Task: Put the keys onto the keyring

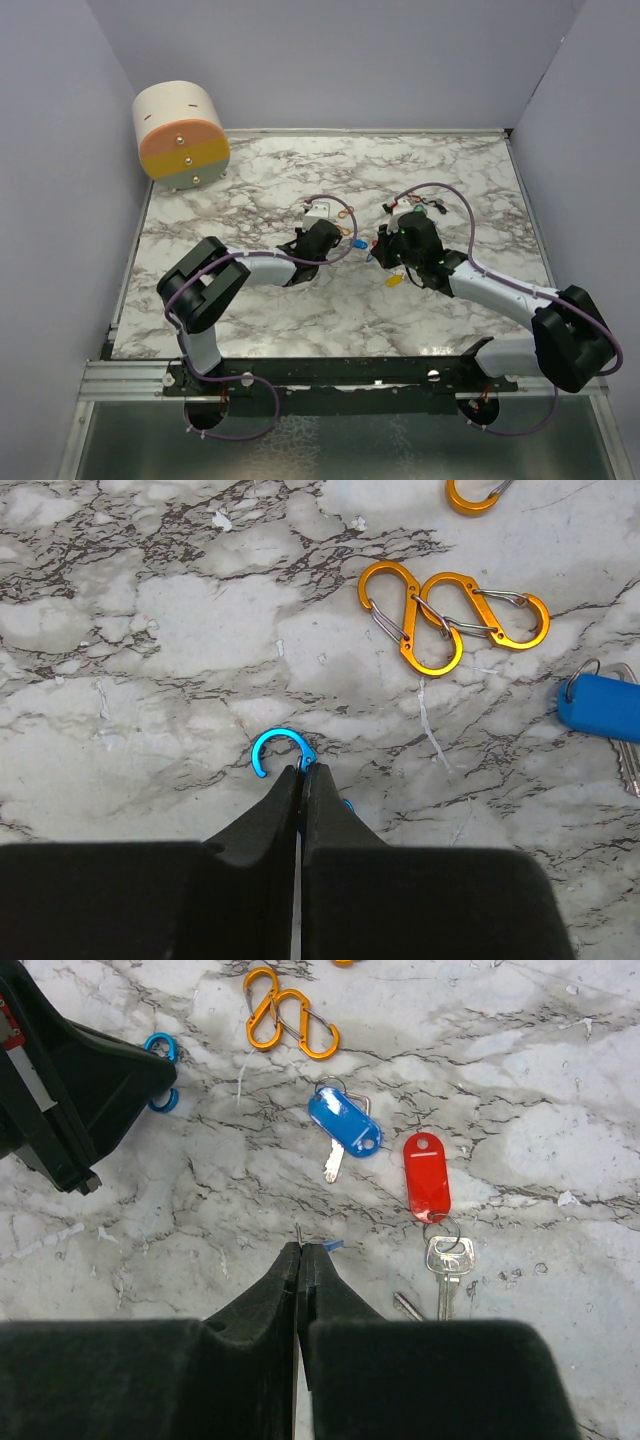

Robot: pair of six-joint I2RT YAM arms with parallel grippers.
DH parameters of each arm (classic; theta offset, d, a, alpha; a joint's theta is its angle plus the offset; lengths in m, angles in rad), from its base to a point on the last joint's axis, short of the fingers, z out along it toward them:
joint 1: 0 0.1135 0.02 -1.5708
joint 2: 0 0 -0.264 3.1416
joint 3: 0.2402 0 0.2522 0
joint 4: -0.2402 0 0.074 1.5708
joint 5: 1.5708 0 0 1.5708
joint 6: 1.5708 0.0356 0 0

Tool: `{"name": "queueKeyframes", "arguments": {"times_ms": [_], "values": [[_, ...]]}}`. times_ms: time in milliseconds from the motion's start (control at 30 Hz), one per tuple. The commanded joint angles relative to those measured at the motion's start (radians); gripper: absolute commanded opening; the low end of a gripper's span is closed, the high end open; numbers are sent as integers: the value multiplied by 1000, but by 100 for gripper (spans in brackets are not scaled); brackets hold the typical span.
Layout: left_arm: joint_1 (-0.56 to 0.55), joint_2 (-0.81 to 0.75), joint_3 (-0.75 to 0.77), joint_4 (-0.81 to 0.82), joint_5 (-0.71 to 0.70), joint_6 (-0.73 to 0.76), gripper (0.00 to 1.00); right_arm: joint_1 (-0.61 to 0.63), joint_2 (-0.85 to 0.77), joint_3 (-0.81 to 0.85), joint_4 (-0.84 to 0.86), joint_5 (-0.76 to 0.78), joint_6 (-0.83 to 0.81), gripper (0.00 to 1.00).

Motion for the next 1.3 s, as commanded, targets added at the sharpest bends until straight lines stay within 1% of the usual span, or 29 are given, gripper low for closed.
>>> {"name": "queueKeyframes", "arguments": {"times_ms": [0,200,367,567,800,1267], "values": [[-4,32,-33,-165,38,6,0,6,-19,-7,23,-1,-16,1],[-17,-15,-16,-155,54,18,0,6,-9,-8,35,-36,-37,1],[-73,-65,32,-149,76,46,0,6,-8,-9,43,-54,-52,1],[-132,-122,77,-112,159,56,0,7,-11,-16,51,-70,-65,1],[-136,-154,100,-80,190,52,0,18,0,-17,55,-81,-81,1],[-137,-141,129,-54,251,39,0,33,4,-29,84,-114,-106,1]]}}
